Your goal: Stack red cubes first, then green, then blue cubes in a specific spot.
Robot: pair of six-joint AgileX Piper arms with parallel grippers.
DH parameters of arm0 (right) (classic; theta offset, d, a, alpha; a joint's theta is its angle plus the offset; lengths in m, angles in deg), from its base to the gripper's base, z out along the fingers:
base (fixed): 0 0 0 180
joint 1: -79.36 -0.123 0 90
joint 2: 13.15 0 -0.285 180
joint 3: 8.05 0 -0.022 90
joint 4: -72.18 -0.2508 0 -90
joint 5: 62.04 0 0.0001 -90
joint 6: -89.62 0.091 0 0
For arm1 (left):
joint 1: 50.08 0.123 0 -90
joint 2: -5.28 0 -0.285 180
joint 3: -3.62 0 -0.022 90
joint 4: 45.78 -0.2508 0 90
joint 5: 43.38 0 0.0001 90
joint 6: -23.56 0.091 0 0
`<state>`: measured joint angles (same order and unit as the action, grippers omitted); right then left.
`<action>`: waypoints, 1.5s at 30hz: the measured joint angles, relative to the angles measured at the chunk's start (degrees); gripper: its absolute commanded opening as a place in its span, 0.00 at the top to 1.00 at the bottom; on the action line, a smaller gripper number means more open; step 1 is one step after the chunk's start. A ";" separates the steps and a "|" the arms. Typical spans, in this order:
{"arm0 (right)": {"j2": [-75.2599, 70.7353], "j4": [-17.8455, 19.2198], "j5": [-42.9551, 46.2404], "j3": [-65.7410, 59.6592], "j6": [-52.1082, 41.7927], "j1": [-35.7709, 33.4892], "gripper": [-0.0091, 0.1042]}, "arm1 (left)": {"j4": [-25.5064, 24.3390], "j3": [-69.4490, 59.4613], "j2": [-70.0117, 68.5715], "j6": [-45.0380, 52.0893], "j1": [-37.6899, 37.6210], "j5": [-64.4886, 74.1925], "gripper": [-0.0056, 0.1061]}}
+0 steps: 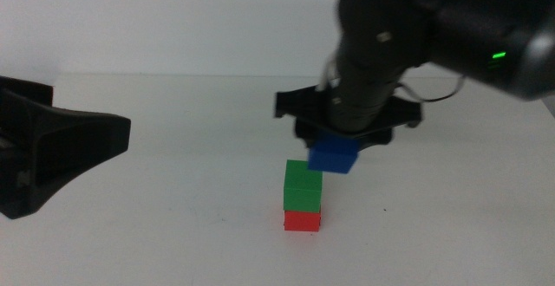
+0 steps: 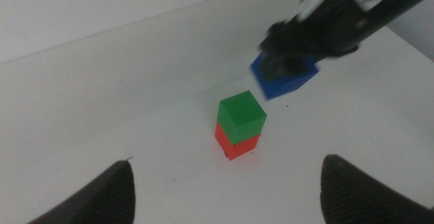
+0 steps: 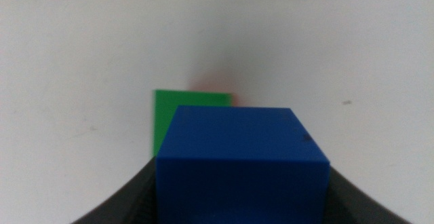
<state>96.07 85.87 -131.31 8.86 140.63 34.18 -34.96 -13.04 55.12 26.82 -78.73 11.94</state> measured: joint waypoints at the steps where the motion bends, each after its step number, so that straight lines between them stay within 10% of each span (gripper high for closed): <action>1: 1.22 0.00 -0.12 0.86 0.28 -0.65 0.88 | 0.00 0.00 0.00 0.00 0.00 0.00 0.11; 45: 10.64 4.14 0.29 4.60 4.33 -3.32 0.88 | -0.13 0.00 0.00 0.00 0.00 -0.09 0.11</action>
<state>106.70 90.01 -131.01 13.47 144.96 30.87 -35.09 -13.04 55.12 26.82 -78.73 11.85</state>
